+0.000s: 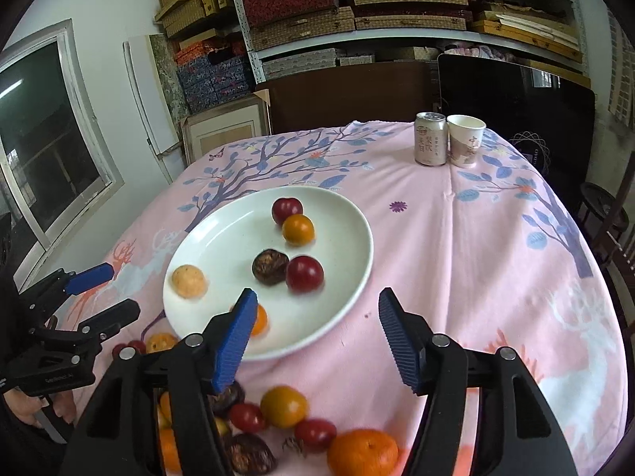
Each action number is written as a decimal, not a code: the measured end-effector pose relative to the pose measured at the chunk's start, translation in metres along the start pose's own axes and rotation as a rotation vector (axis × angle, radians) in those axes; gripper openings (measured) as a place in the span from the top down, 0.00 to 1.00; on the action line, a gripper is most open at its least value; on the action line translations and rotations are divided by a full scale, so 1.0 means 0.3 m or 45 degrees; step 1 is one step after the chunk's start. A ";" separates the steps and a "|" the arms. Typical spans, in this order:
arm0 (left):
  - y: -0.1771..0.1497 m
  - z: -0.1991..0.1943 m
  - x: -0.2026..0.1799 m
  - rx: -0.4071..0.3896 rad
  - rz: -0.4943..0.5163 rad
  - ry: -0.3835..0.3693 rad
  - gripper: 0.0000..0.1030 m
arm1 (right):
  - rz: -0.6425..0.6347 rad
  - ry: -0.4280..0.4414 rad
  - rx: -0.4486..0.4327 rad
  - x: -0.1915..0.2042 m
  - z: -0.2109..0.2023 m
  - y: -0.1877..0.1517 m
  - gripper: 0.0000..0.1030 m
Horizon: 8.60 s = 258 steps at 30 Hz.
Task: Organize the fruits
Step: 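Grasp another dark mangosteen with the left tool while the right tool grasps a large mandarin, then lift the mangosteen with the left tool while the right tool lifts the mandarin, then set the mangosteen on the plate with the left tool while the right tool sets the mandarin there, then grasp a third dark mangosteen from the pile with the left tool, then hold the mangosteen with the left tool while the right tool grasps a red tomato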
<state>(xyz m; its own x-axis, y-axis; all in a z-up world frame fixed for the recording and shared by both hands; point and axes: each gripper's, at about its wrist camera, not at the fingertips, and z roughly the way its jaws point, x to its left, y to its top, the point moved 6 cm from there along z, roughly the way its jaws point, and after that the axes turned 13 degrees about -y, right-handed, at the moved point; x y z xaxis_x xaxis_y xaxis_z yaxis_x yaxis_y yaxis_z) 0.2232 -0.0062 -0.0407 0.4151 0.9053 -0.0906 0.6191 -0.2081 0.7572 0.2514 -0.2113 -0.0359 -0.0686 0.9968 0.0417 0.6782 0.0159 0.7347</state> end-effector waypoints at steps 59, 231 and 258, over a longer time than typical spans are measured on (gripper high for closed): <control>-0.419 -0.072 -0.021 0.057 -0.159 -0.066 0.62 | 0.176 -0.009 0.237 -0.113 0.042 -0.351 0.54; -0.284 0.023 0.064 0.170 -0.030 0.080 0.62 | 0.232 0.050 0.056 -0.179 -0.018 -0.318 0.33; -0.425 -0.097 0.000 0.221 -0.009 0.032 0.55 | -0.438 0.178 0.157 0.365 -0.113 -0.496 0.70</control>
<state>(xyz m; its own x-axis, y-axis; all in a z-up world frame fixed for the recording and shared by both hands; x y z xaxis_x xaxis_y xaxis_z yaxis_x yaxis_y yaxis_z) 0.1247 0.0310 -0.1185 0.3945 0.9156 -0.0777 0.7286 -0.2602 0.6336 0.1183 -0.1071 -0.1176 -0.4006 0.9113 -0.0952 0.6804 0.3654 0.6352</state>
